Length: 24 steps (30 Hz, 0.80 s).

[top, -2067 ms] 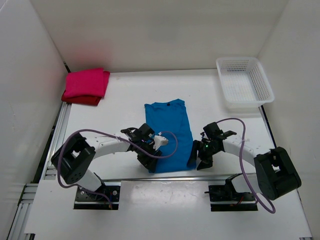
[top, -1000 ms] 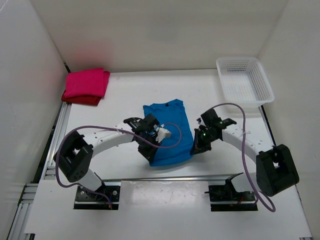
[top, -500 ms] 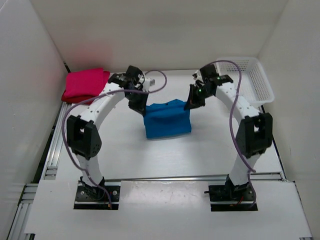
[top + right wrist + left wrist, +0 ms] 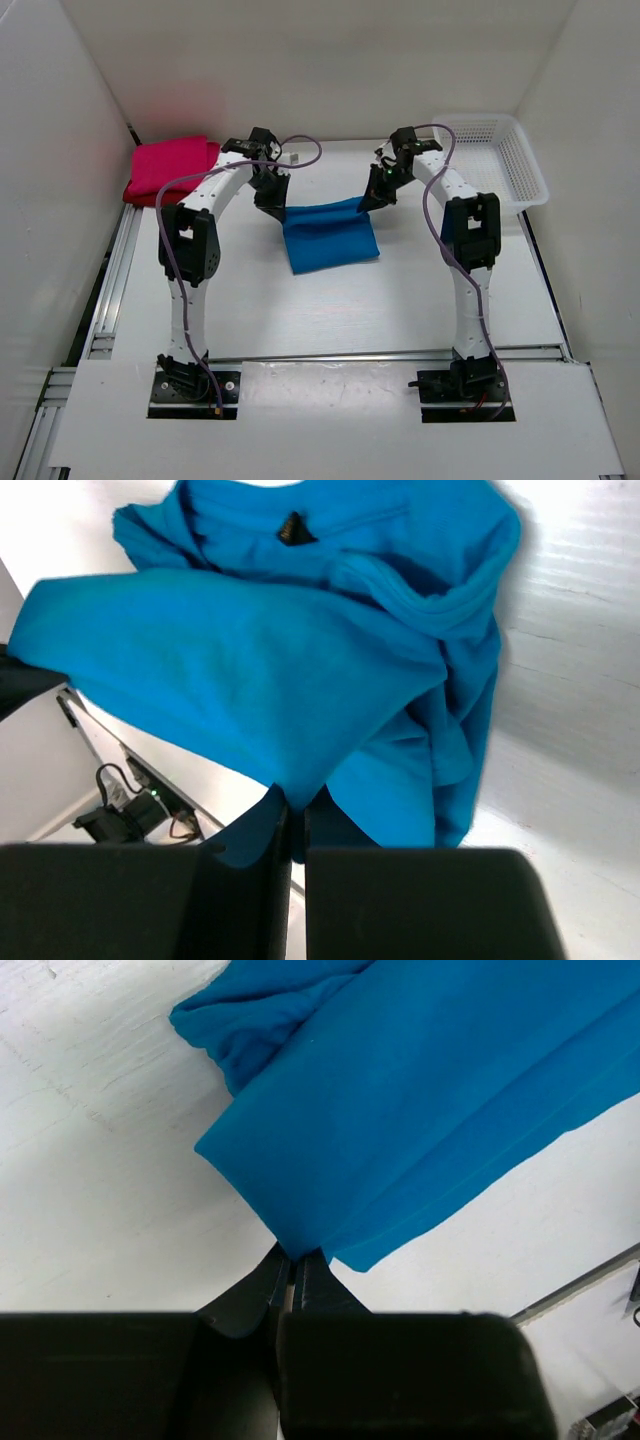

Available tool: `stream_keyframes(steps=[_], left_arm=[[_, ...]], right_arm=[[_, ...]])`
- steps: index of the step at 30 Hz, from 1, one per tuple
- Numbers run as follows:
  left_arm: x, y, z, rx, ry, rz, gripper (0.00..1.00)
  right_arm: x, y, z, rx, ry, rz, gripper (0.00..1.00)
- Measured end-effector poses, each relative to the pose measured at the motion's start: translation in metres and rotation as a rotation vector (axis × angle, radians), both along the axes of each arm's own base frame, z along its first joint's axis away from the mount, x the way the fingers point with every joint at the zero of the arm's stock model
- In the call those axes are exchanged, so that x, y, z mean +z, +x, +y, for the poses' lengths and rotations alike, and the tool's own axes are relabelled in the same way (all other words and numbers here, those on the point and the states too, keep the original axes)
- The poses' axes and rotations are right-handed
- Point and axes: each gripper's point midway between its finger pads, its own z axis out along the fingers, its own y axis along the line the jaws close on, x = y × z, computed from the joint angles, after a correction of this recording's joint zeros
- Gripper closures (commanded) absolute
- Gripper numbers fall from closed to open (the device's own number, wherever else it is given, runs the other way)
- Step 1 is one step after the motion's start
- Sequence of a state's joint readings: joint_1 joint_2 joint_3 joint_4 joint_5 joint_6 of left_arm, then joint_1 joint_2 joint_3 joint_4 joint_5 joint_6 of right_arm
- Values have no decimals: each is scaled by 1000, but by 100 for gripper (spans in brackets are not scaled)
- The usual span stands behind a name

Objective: Fold and stack the t-shirts
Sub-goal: Fold the long partially folded tshirt into a neat square

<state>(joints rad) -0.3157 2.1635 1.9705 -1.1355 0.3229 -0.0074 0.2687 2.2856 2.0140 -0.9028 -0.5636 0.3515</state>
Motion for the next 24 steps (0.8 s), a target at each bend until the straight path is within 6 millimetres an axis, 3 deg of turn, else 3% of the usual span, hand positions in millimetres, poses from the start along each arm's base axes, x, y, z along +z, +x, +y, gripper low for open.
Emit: stream_keyframes(steps=[7,10,14,18,22,23,24], left_arm=[[-3,10,4,17,-36,-5,89],[-4,15,4,21,-43,-20,89],[-12,25,3,24,-40,-40,84],[-30,42,8,40,1,-67,75],[-36,73,22,83,52,-143,49],[-32,84,28,97,64,-177,19],[-23,97,34,120,74,-221,4]], right_arm=[[-4,-4,1,-19,25,24,95],[-3,-1,2,-38,33,29,86],[-11,14,7,-74,45,24,59],[-27,33,8,-155,43,33,54],[-21,65,2,-261,49,-23,48],[-17,76,-1,-289,50,-54,47],[-10,88,-6,-319,52,-91,47]])
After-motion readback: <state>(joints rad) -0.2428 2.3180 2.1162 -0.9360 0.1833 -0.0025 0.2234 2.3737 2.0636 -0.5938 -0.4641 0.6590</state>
